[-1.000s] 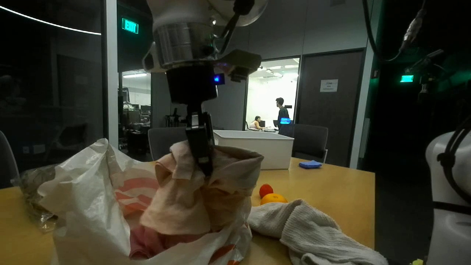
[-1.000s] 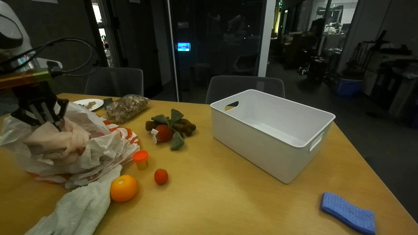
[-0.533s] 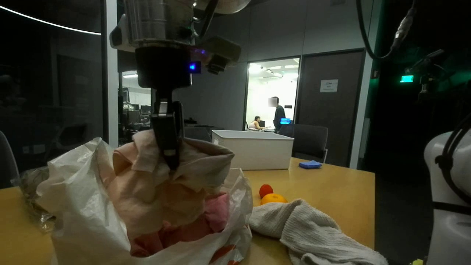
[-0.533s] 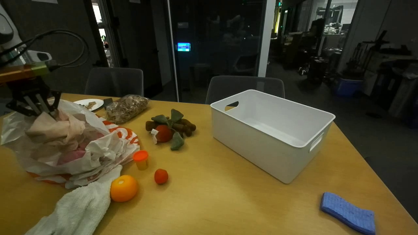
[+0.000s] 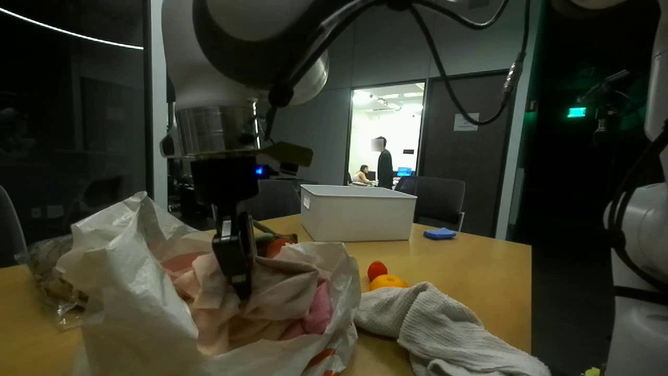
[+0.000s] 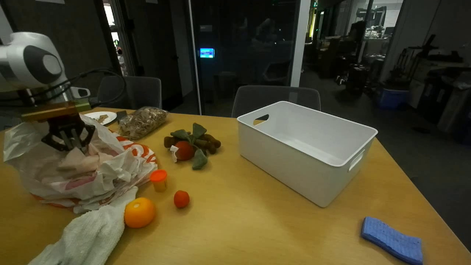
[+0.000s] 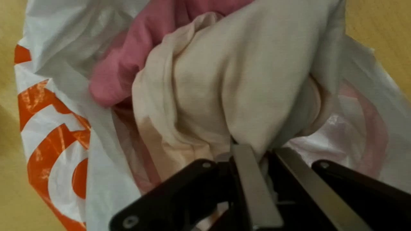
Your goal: Put the peach and pink t-shirts in the plastic bag.
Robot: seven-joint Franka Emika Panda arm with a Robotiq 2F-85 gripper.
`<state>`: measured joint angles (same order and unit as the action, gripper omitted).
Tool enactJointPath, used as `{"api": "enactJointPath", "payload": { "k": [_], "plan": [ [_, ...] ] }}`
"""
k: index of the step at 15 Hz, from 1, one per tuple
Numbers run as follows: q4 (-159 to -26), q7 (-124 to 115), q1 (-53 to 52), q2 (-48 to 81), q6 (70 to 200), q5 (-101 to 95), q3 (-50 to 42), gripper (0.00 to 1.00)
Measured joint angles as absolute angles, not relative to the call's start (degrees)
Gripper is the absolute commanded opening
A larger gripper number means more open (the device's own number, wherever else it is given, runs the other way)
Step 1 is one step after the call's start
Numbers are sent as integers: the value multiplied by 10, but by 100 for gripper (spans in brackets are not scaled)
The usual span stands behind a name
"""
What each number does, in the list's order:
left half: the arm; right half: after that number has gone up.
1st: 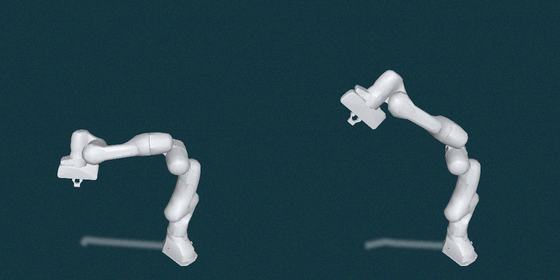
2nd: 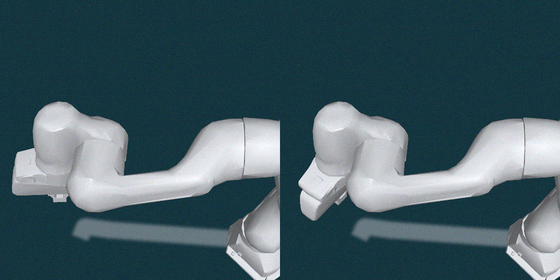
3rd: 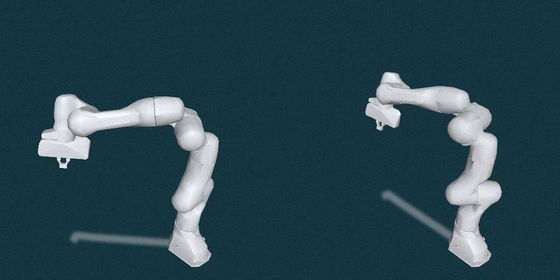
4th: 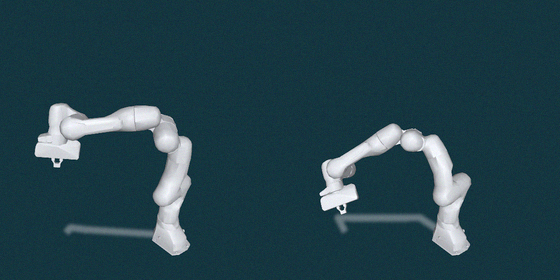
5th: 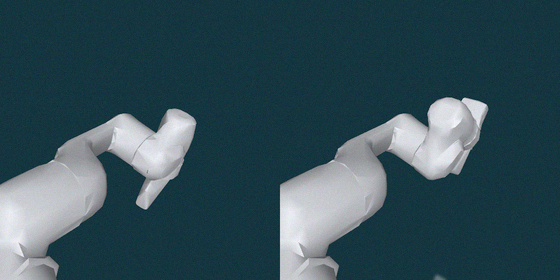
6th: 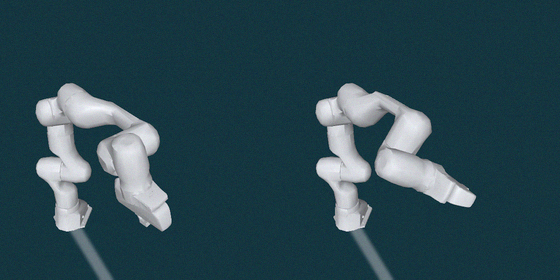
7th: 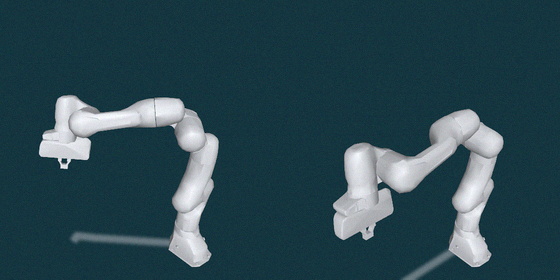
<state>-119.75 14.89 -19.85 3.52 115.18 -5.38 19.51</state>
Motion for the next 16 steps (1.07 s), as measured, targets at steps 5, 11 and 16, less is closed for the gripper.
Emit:
{"api": "enactJointPath", "payload": {
  "k": [5, 11, 16],
  "plan": [
    [-1192, 146, -184, 76, 1150, -41, 185, 55],
    [-1124, 117, -180, 70, 1029, 57, 184, 98],
    [-1081, 80, -168, 35, 973, 96, 172, 100]
  ]
}}
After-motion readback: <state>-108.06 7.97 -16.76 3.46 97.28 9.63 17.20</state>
